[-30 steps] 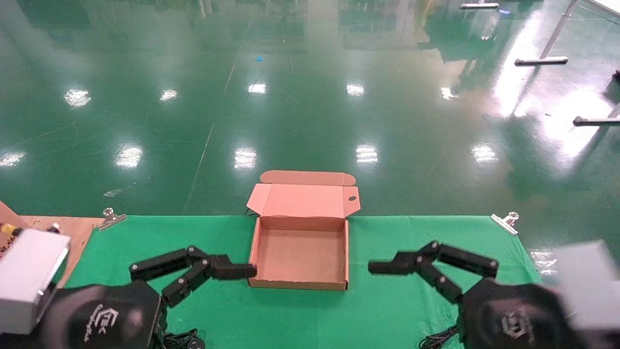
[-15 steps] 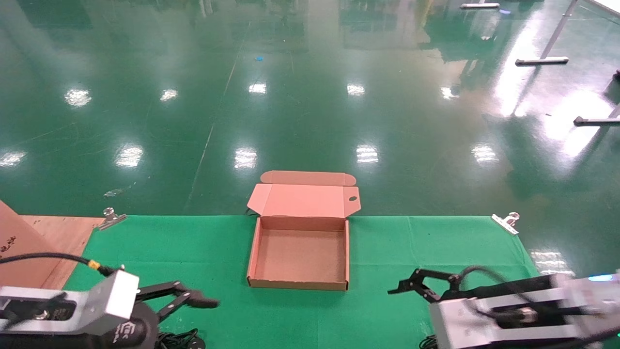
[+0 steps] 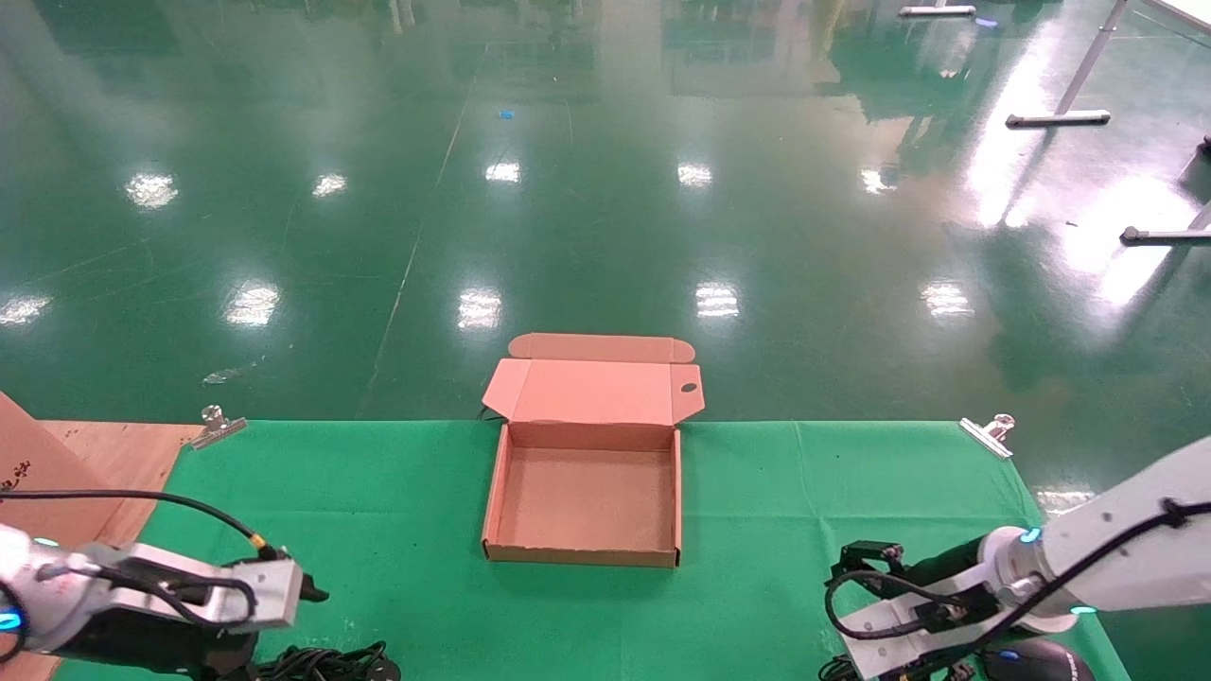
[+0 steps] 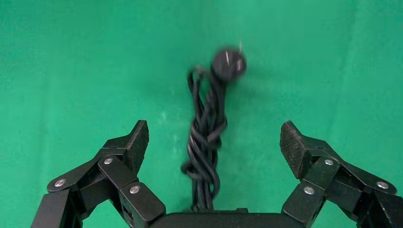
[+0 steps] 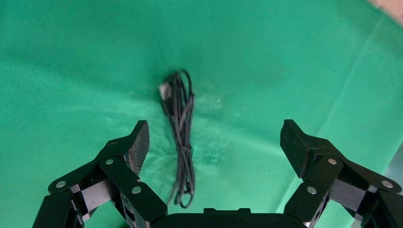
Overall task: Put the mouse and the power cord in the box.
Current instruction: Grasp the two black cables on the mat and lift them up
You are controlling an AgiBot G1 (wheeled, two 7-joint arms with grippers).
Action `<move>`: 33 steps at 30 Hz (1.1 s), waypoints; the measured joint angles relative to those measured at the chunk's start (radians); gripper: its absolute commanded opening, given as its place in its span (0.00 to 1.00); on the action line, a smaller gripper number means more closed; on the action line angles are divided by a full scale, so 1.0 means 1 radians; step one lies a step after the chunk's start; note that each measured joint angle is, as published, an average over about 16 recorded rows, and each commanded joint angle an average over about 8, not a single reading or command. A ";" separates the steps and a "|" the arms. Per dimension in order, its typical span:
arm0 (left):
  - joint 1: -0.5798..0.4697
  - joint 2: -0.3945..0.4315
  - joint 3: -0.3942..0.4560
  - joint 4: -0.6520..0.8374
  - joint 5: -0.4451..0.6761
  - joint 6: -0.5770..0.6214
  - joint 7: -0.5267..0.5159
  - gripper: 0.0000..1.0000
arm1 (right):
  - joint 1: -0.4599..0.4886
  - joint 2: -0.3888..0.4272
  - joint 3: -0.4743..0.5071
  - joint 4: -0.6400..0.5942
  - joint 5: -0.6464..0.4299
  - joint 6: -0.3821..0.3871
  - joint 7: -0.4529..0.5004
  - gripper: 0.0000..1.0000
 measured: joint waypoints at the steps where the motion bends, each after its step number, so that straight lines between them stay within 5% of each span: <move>1: -0.006 0.014 0.007 0.026 0.015 -0.018 0.014 1.00 | 0.004 -0.012 -0.005 -0.031 -0.012 0.016 -0.017 1.00; 18: -0.002 0.120 0.020 0.282 0.056 -0.227 0.149 1.00 | 0.056 -0.137 -0.010 -0.442 -0.031 0.169 -0.239 1.00; 20: -0.002 0.121 0.017 0.295 0.053 -0.232 0.159 1.00 | 0.062 -0.146 -0.007 -0.474 -0.024 0.172 -0.257 0.90; 26: -0.004 0.120 0.010 0.324 0.043 -0.231 0.187 0.25 | 0.080 -0.165 -0.001 -0.549 -0.011 0.177 -0.304 0.15; 28: -0.006 0.120 0.008 0.330 0.039 -0.227 0.195 0.00 | 0.086 -0.169 0.000 -0.569 -0.008 0.178 -0.318 0.00; 33: -0.008 0.119 0.002 0.343 0.031 -0.218 0.214 0.00 | 0.100 -0.176 0.003 -0.612 -0.003 0.181 -0.348 0.00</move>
